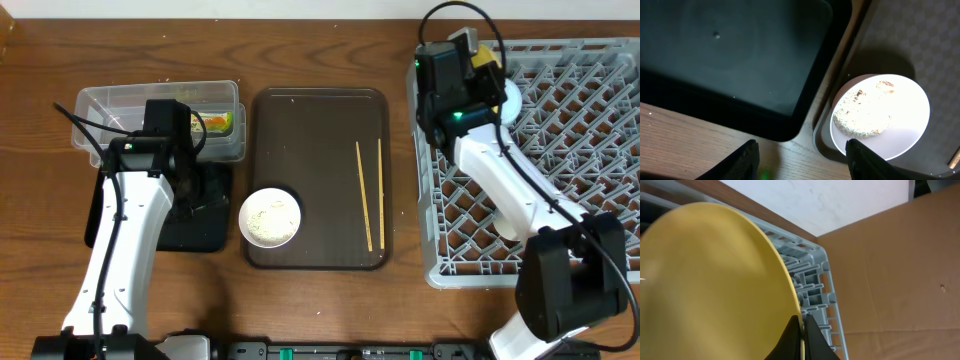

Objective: Sort waste into correct bins and load items into the dishwasher rack
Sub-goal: 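Carry the yellow plate with the right gripper and stand it in the rack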

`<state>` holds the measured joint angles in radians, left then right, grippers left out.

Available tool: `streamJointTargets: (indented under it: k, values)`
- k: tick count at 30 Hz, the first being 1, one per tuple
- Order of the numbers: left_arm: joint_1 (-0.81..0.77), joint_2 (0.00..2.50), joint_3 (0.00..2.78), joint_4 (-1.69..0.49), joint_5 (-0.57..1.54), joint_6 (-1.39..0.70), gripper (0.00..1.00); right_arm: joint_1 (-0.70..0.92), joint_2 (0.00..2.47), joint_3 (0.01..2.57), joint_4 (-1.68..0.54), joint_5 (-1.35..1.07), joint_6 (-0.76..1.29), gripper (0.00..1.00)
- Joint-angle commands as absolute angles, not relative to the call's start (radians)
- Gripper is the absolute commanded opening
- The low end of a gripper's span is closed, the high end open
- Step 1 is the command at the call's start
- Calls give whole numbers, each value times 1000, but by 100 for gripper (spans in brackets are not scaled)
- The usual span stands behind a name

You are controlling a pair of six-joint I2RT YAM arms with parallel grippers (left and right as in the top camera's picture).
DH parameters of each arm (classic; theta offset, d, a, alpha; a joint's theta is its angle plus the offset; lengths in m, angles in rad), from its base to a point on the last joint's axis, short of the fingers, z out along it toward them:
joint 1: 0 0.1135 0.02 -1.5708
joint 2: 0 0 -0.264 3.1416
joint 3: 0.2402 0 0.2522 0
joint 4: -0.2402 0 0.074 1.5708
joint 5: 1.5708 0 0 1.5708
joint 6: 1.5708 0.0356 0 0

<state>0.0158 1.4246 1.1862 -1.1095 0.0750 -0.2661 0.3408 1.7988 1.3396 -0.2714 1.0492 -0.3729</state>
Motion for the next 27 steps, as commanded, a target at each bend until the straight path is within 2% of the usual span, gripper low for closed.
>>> streamJointTargets:
  k: [1,2,5,10,11,16,20,24,27]
  values:
    - [17,1418,1199,-1109,70,-276,59,376,1811,1341,-269,1065,-371,1]
    - [17,1418,1199,-1109,70,-276,59,383,1811,1341,-269,1065,-371,5]
    - [17,1418,1199,-1110,70,-276,59,394,1811,1341,-274,1065,-358,23]
    - [17,1418,1199,-1110,70,-276,59,395,1798,1341,-359,1007,-208,49]
    - [17,1418,1199,-1110,70,-276,59,395,1791,1341,-389,961,-181,51]
    - [17,1418,1199,-1110,70,-276,59,384,1721,1341,-487,752,-64,56]
    - [17,1418,1199,-1110,70,-276,59,391,1638,1341,-509,614,-45,60]
    - [17,1418,1199,-1110,70,-276,59,407,1585,1341,-559,367,-36,57]
    - [17,1418,1199,-1110,70,-276,59,421,1583,1341,-633,152,53,52]
